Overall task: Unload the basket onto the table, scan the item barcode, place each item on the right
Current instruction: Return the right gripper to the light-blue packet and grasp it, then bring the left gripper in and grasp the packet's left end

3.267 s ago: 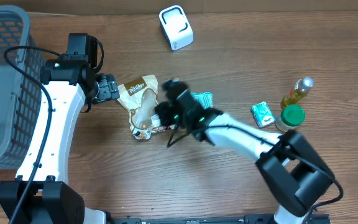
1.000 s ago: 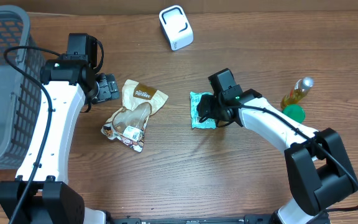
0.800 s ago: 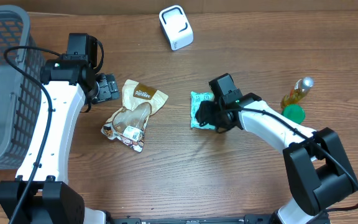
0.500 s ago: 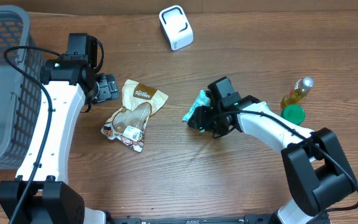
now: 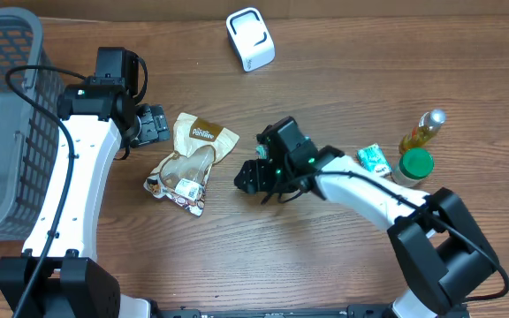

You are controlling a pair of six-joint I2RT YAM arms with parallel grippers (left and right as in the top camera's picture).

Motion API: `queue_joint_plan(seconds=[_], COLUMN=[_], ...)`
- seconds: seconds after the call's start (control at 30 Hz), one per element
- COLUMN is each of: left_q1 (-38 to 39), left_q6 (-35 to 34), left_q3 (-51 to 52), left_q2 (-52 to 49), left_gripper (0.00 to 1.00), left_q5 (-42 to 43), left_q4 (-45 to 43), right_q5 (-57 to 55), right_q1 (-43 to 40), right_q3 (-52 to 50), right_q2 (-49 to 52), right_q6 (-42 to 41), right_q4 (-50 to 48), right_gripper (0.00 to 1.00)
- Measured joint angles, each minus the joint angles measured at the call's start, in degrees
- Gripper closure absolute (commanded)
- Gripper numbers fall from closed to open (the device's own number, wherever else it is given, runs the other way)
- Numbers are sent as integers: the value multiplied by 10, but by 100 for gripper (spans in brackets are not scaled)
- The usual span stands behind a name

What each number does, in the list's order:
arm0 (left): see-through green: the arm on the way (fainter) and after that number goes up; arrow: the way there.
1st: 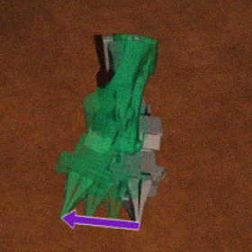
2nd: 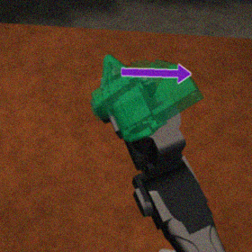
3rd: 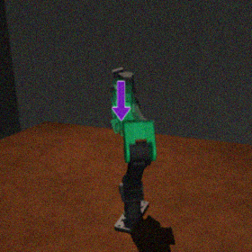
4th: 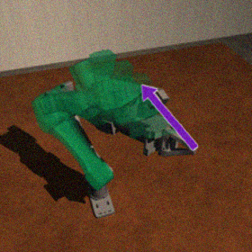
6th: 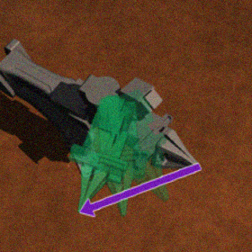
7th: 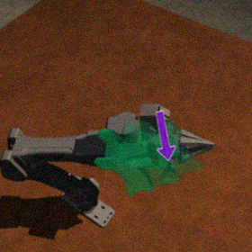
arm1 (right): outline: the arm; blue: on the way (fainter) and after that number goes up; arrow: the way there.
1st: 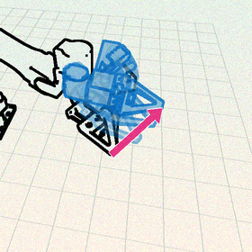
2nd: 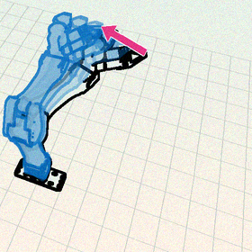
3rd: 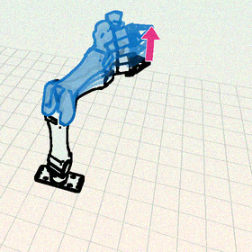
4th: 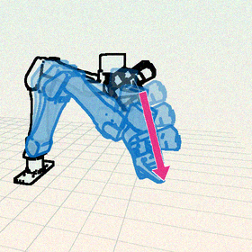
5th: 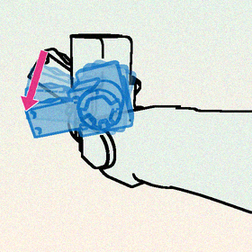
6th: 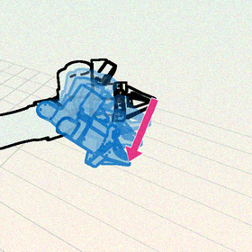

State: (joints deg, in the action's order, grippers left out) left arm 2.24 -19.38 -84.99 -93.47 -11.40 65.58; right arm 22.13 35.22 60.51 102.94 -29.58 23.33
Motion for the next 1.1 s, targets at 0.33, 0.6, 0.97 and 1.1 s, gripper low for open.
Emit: queue_joint_plan(seconds=[0.33, 0.6, 0.97, 1.1], left_q1=[0, 0, 55, 125], left_q6=[0, -6, -17, -17], left_q3=[0, 0, 0, 0], left_q2=[0, 0, -51, -123], left_gripper=[0, 1, 96, 96], left_q5=[0, 20, 290, 316], left_q4=[-35, -120, -147, -168], right_q5=[-1, -34, -57, -59], right_q1=[-135, -165, -168, -168], right_q3=[36, 36, 36, 36], right_q2=[0, 0, 0, 0], right_q6=[43, 90, 101, 102], right_q4=[35, 30, 20, 25], right_gripper=[11, 3, 12, 32])
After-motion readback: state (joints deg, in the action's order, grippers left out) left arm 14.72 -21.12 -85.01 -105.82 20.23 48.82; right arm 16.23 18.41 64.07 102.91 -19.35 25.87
